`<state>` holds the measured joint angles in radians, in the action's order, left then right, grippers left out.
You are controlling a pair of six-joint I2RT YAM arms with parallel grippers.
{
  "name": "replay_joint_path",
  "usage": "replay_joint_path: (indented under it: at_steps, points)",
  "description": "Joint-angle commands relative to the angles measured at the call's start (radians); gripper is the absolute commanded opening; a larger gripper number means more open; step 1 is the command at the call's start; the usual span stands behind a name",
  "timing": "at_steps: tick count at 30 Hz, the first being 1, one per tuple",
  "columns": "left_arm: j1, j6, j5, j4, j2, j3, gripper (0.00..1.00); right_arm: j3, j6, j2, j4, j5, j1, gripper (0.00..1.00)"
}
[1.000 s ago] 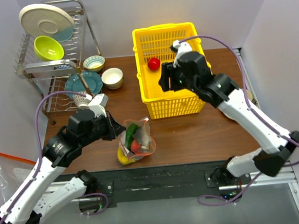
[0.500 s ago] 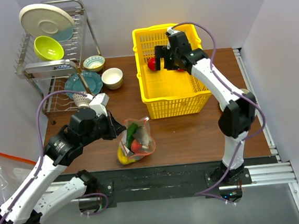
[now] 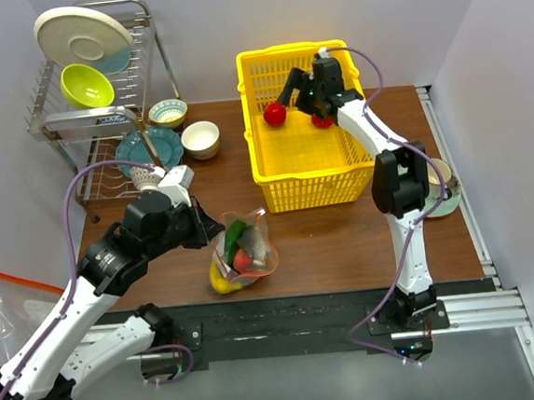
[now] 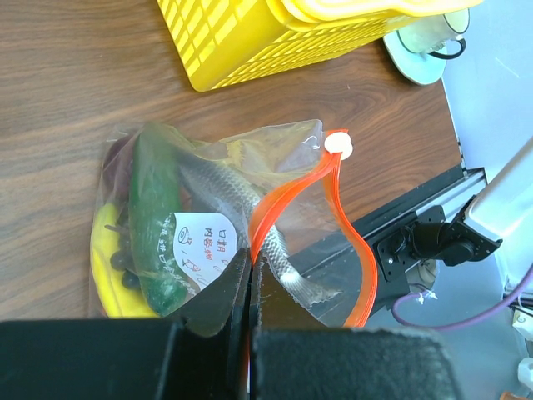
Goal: Place the food in the zip-top bag and seal the zipper
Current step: Move the bin to the center of the board.
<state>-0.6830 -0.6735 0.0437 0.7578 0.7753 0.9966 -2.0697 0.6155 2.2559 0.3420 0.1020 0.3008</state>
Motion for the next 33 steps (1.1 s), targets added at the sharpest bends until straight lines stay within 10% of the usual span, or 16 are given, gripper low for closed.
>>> replay_joint_path:
  at_steps: [1, 33]
  points:
    - [0.000, -0.015, -0.015, -0.017, 0.007, 0.060, 0.00, -0.110, 0.086, 0.115, -0.175, 0.054, -0.022, 0.98]
    - [0.000, -0.005, -0.028, -0.014, 0.053, 0.066, 0.00, -0.339, 0.131, 0.412, -0.176, -0.033, 0.095, 0.96]
